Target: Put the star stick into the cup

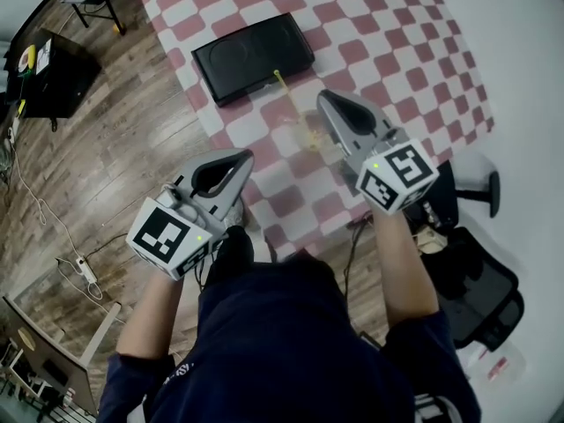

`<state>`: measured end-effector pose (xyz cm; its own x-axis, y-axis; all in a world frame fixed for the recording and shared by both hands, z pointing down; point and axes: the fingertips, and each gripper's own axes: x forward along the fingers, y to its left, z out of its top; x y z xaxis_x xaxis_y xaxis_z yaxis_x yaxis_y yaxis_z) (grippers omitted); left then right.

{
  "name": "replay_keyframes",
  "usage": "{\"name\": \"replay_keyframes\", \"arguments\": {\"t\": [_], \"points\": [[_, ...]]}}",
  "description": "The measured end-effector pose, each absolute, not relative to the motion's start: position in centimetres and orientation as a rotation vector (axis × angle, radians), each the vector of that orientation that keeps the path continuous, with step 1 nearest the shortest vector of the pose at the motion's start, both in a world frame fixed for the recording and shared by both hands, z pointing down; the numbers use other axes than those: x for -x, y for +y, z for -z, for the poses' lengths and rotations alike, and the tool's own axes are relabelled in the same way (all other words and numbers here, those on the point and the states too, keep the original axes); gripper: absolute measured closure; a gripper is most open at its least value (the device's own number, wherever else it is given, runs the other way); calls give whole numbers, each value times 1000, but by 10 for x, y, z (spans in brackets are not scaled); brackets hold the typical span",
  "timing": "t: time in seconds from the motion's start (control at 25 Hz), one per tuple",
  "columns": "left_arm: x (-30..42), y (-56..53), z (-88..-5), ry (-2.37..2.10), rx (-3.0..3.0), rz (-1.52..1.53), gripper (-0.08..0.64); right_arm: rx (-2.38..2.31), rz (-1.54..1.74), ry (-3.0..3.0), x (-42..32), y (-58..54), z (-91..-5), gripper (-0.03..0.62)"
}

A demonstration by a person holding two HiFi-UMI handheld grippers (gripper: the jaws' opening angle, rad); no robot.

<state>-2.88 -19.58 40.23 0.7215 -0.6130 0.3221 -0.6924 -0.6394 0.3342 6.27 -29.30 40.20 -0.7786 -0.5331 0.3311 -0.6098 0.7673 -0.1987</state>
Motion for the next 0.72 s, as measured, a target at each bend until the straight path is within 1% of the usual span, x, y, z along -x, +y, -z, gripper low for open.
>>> {"name": "replay_keyframes", "arguments": {"t": [0.44, 0.72], "points": [[18, -181, -351, -881, -2642, -235, 529, -1063, -395, -2746, -92, -226, -335, 570], [17, -167, -329, -815, -2714, -246, 529, -1159, -391, -2745, -96, -183, -319, 571]]}}
